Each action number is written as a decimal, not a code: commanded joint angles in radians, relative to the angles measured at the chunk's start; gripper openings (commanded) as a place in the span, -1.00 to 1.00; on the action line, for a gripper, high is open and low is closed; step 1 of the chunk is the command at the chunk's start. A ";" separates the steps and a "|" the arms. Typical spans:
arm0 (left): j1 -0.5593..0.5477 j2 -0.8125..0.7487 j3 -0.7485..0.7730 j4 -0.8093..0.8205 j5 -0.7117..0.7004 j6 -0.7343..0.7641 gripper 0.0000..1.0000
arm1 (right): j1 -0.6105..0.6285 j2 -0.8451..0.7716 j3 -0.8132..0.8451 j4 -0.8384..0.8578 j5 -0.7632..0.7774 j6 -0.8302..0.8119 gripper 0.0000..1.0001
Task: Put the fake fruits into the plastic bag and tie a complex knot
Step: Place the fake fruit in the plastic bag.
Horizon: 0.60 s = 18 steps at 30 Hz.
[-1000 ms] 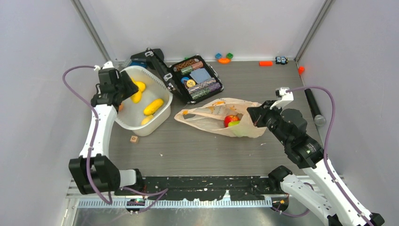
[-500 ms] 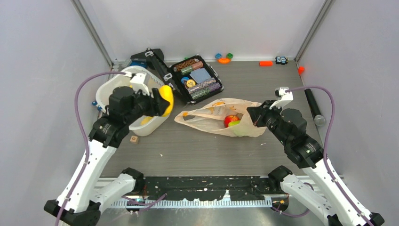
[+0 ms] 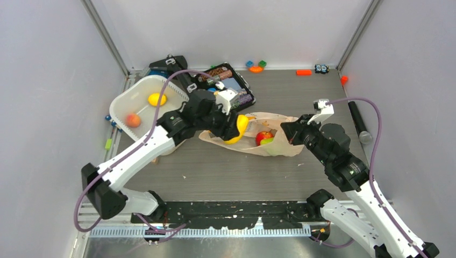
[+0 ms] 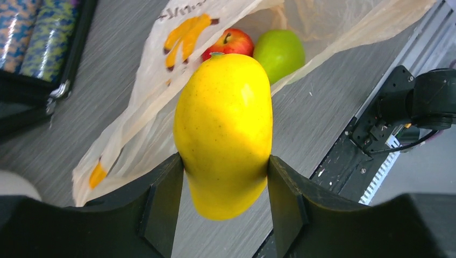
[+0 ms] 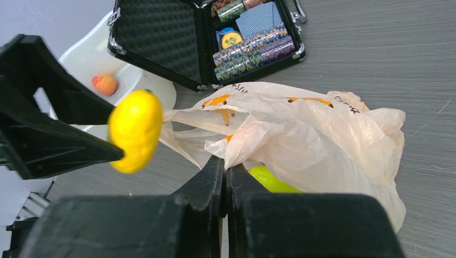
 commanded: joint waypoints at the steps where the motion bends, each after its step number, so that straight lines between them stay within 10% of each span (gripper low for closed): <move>1: -0.031 0.112 0.117 0.032 0.043 0.063 -0.46 | 0.004 -0.013 0.043 0.049 -0.014 0.022 -0.90; 18: -0.093 0.393 0.349 -0.111 0.128 0.257 -0.49 | 0.004 -0.014 0.045 0.049 -0.031 0.029 -0.90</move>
